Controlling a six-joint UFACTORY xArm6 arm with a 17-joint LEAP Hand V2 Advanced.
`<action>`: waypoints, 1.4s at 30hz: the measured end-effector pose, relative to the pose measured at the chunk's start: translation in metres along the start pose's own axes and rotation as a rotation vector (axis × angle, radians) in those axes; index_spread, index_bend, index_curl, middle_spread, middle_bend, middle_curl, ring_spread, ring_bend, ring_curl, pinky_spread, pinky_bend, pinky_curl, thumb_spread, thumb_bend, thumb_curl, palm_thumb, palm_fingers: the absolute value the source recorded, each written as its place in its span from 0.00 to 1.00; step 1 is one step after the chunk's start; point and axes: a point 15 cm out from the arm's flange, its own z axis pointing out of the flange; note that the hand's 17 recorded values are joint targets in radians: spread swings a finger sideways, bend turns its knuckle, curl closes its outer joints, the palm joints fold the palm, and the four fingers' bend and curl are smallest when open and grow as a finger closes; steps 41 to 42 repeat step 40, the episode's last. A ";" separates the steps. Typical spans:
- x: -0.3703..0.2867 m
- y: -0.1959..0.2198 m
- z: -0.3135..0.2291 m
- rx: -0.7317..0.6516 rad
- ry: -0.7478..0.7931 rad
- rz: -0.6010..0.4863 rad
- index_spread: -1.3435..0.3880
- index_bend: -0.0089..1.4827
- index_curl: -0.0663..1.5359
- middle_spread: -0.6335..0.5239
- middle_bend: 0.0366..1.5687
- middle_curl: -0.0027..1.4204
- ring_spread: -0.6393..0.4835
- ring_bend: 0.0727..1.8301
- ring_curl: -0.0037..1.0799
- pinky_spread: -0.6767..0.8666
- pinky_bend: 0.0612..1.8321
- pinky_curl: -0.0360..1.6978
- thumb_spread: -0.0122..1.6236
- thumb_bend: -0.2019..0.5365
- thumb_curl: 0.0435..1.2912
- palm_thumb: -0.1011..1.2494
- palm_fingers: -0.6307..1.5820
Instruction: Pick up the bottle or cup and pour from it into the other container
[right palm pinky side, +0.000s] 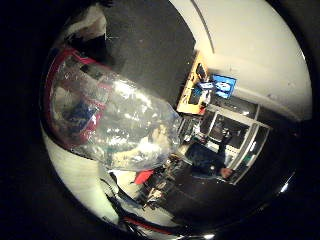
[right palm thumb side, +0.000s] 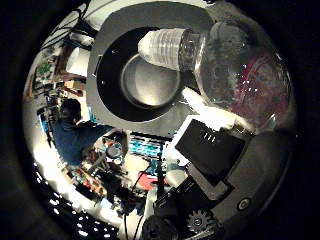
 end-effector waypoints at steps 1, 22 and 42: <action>-0.001 -0.002 -0.001 -0.012 0.025 -0.003 0.67 0.83 0.52 0.44 0.89 0.54 0.34 0.68 0.83 0.29 0.66 0.62 0.26 0.24 0.74 0.82 0.79; -0.026 -0.034 0.006 -0.115 0.257 -0.044 0.66 0.82 0.53 0.44 0.88 0.55 0.34 0.68 0.84 0.30 0.68 0.62 0.31 0.24 0.74 0.81 0.79; -0.026 -0.045 0.008 -0.113 0.257 -0.052 0.66 0.81 0.53 0.44 0.88 0.55 0.34 0.68 0.84 0.30 0.68 0.62 0.32 0.25 0.74 0.81 0.79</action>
